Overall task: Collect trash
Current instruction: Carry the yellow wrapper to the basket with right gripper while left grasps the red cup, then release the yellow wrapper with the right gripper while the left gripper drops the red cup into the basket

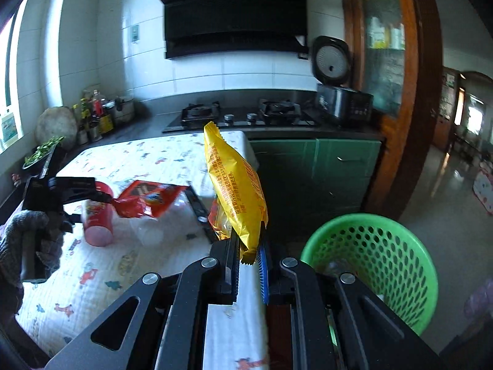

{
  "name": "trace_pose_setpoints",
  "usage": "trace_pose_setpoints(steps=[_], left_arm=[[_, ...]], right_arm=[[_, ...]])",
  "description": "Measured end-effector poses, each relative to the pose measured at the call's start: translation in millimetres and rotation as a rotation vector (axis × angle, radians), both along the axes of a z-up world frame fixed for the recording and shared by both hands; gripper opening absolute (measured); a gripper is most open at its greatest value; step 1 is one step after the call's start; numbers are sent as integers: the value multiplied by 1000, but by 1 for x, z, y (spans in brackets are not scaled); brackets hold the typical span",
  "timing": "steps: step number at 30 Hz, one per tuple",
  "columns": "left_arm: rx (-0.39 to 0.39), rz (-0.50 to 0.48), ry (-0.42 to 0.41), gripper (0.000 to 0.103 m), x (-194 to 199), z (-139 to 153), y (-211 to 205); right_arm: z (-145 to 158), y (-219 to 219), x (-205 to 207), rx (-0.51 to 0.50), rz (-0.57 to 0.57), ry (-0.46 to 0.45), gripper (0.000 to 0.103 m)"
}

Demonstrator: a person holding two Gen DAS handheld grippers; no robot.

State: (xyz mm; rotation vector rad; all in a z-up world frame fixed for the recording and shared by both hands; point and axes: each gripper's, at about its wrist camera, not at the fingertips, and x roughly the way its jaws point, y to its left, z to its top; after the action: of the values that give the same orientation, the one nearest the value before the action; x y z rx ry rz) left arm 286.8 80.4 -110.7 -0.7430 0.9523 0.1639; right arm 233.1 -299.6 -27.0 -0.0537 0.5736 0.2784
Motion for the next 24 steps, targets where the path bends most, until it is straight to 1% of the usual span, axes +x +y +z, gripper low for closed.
trace_pose_setpoints(steps=[7,14,18,24], left_arm=[[29,-12,-24,75,-19,11,4],[72,-63,-85,74,-52,39,5],[103,-126,-141,74,-66,63,-9],[92,-247,-207,74,-63,88,-51]], right_arm=[[-14,-35,8,10,-83,39,11],[-33,-76,15,-5,-193,89,11],[-46,-106,20,-7,-271,122,11],[-68,-144,35,-6,-363,190,11]])
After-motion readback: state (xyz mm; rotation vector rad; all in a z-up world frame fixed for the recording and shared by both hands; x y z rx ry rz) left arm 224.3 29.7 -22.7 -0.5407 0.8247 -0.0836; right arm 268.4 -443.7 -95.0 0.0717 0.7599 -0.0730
